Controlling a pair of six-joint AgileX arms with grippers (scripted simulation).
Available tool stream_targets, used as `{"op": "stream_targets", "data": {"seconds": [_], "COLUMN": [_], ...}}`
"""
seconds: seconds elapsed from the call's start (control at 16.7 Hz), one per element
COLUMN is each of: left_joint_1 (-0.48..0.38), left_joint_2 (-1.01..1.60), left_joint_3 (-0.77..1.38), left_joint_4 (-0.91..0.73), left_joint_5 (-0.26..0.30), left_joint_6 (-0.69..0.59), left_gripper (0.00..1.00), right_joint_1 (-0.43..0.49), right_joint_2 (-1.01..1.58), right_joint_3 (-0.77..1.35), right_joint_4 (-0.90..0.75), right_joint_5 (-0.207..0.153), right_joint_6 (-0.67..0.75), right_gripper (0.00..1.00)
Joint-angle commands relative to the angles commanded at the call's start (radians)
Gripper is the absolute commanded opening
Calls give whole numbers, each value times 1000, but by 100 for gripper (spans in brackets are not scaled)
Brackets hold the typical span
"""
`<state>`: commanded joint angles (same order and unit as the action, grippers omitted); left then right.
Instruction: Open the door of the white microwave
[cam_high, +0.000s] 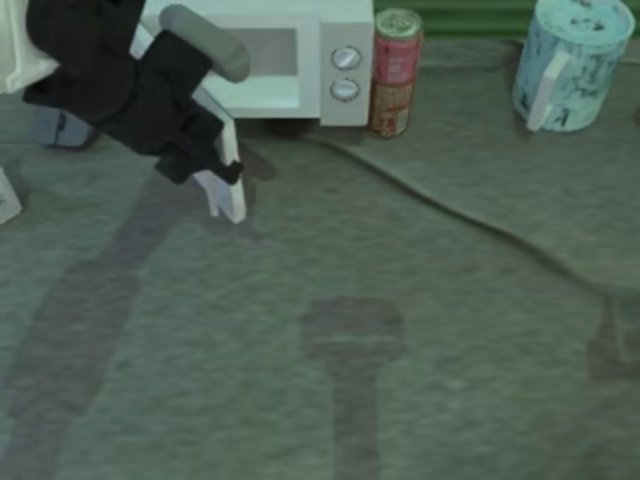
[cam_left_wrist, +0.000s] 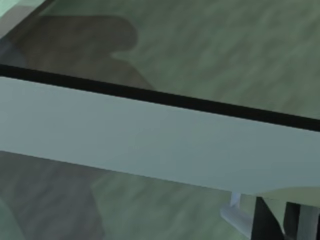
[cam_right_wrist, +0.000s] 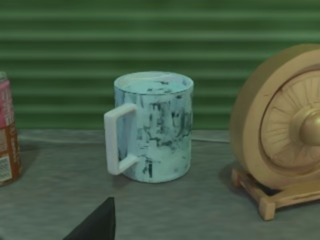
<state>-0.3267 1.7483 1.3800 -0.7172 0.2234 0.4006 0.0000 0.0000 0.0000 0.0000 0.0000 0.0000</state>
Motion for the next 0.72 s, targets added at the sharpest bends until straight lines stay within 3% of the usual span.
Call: {"op": "stream_targets", "data": {"seconds": [0.72], "left_joint_1": [8], "left_joint_2": [-3], "left_joint_3": [-4], "left_joint_4": [-7], "left_joint_5": [19], "left_joint_6": [32], "left_gripper": [0], "right_joint_1": [0], "right_joint_2": [0], "right_joint_3": [0], "right_joint_4": [0], "right_joint_5": [0], "right_joint_6": [0], "right_gripper": [100]}}
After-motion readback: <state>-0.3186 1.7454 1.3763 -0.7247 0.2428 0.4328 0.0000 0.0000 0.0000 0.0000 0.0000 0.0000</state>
